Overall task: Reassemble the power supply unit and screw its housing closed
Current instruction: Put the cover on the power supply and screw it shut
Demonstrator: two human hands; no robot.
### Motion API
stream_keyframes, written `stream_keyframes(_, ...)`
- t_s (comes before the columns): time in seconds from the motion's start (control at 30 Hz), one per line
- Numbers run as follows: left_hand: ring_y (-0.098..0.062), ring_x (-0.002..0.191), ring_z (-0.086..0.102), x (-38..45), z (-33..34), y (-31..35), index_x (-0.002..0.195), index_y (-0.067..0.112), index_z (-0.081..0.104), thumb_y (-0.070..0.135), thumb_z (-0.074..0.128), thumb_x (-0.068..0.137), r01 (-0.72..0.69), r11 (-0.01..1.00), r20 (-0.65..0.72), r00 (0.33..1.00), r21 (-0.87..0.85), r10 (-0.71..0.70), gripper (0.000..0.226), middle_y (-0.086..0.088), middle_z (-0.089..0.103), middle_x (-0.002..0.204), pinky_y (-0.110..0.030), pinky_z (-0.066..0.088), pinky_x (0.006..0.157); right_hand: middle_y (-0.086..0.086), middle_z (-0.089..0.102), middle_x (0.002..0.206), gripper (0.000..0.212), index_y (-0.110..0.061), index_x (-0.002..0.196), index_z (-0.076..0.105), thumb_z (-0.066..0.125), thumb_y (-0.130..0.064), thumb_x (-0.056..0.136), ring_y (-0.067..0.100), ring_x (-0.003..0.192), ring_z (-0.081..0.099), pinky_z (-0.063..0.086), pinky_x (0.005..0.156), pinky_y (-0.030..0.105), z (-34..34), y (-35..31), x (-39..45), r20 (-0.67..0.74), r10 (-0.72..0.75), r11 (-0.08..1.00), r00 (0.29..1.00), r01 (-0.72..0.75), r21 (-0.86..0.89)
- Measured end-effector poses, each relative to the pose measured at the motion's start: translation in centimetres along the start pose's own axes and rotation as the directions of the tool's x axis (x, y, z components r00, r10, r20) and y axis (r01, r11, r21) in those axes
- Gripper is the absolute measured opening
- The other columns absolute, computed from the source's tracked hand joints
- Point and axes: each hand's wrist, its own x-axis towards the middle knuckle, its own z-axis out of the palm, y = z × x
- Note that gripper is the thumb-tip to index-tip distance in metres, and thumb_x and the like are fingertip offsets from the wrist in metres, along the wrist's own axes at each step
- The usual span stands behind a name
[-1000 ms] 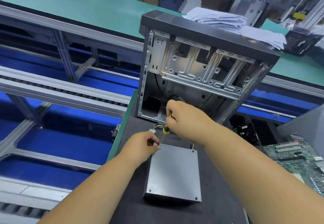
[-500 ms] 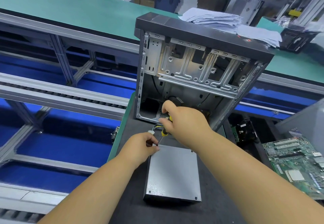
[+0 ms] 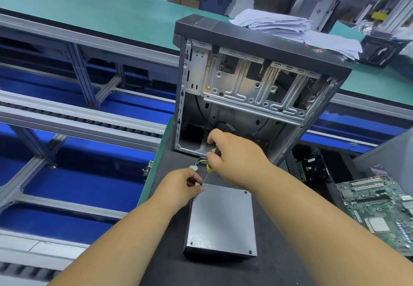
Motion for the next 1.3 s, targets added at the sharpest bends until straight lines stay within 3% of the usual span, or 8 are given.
stream_keyframes(0.2, -0.003, 0.075, 0.061, 0.02, -0.02, 0.00, 0.084, 0.034, 0.067, 0.032, 0.079, 0.080, -0.002, 1.000, -0.001, 1.000, -0.005, 0.002, 0.013, 0.009, 0.067, 0.082, -0.015, 0.042, 0.061, -0.008, 0.049, 0.067, 0.033, -0.025, 0.115, 0.046, 0.042, -0.054, 0.098, 0.019, 0.066, 0.052, 0.029, 0.048, 0.029, 0.03, -0.09, -0.06, -0.038, -0.009, 0.987, 0.999, 0.002, -0.159)
stream_keyframes(0.37, -0.005, 0.073, 0.061, 0.02, 0.00, -0.09, 0.083, 0.036, 0.066, 0.032, 0.079, 0.080, -0.003, 1.000, 0.002, 1.000, -0.011, 0.003, 0.014, 0.009, 0.066, 0.080, -0.015, 0.042, 0.060, -0.007, 0.059, 0.097, 0.035, -0.027, 0.127, 0.044, 0.050, -0.031, 0.093, 0.018, 0.078, 0.054, 0.037, 0.059, 0.032, -0.31, -0.03, -0.24, 0.004, -0.024, 0.996, 1.000, 0.023, 0.089)
stream_keyframes(0.53, -0.004, 0.075, 0.061, 0.13, 0.04, -0.09, 0.083, 0.036, 0.067, 0.034, 0.079, 0.079, 0.000, 1.000, 0.003, 1.000, -0.002, 0.000, 0.013, 0.010, 0.066, 0.081, -0.015, 0.041, 0.060, -0.008, 0.050, 0.067, 0.035, -0.027, 0.110, 0.049, 0.044, -0.059, 0.096, 0.018, 0.069, 0.053, 0.035, 0.052, 0.030, -0.25, -0.12, -0.02, -0.026, 0.010, 0.990, 1.000, -0.014, -0.143)
stream_keyframes(0.73, -0.004, 0.074, 0.061, 0.14, 0.04, -0.12, 0.081, 0.038, 0.065, 0.034, 0.079, 0.080, 0.000, 1.000, 0.005, 1.000, 0.010, 0.000, 0.015, 0.011, 0.065, 0.080, -0.017, 0.042, 0.061, -0.010, 0.052, 0.100, 0.031, -0.030, 0.122, 0.060, 0.047, -0.031, 0.094, 0.015, 0.087, 0.053, 0.042, 0.068, 0.031, -0.36, 0.09, -0.20, 0.020, -0.011, 0.998, 1.000, 0.010, 0.068)
stream_keyframes(0.9, -0.003, 0.074, 0.061, 0.05, 0.03, -0.14, 0.083, 0.036, 0.067, 0.034, 0.078, 0.079, 0.002, 1.000, -0.001, 1.000, 0.001, -0.002, 0.012, 0.010, 0.066, 0.080, -0.016, 0.041, 0.060, -0.008, 0.064, 0.087, 0.043, -0.038, 0.135, 0.048, 0.039, -0.057, 0.098, 0.020, 0.090, 0.062, 0.046, 0.066, 0.032, -0.27, 0.03, -0.12, 0.004, 0.010, 0.998, 1.000, -0.010, -0.065)
stream_keyframes(1.0, -0.004, 0.073, 0.061, 0.01, 0.05, -0.05, 0.082, 0.036, 0.066, 0.034, 0.078, 0.080, 0.003, 1.000, 0.001, 1.000, -0.009, -0.003, 0.012, 0.008, 0.066, 0.081, -0.016, 0.042, 0.060, -0.012, 0.056, 0.084, 0.043, -0.033, 0.135, 0.044, 0.045, -0.048, 0.095, 0.017, 0.082, 0.056, 0.040, 0.062, 0.032, -0.11, 0.04, -0.49, 0.005, -0.005, 1.000, 1.000, 0.005, -0.003)
stream_keyframes(1.1, -0.004, 0.071, 0.059, 0.03, 0.02, 0.00, 0.081, 0.037, 0.065, 0.034, 0.078, 0.081, 0.000, 1.000, 0.000, 1.000, -0.003, 0.000, 0.013, 0.009, 0.065, 0.080, -0.016, 0.040, 0.058, -0.012, 0.045, 0.071, 0.044, -0.032, 0.131, 0.041, 0.053, -0.035, 0.089, 0.013, 0.068, 0.048, 0.032, 0.052, 0.030, -0.33, 0.23, -0.31, 0.003, -0.018, 1.000, 1.000, 0.018, 0.019)
stream_keyframes(1.3, -0.003, 0.072, 0.059, -0.03, -0.06, -0.05, 0.083, 0.036, 0.066, 0.035, 0.077, 0.081, -0.004, 1.000, 0.006, 1.000, 0.004, 0.004, 0.012, 0.010, 0.065, 0.081, -0.015, 0.040, 0.059, -0.009, 0.061, 0.076, 0.034, -0.032, 0.096, 0.061, 0.039, -0.059, 0.097, 0.015, 0.076, 0.056, 0.036, 0.055, 0.028, -0.56, -0.17, 0.09, 0.043, 0.013, 0.991, 0.999, -0.007, -0.137)
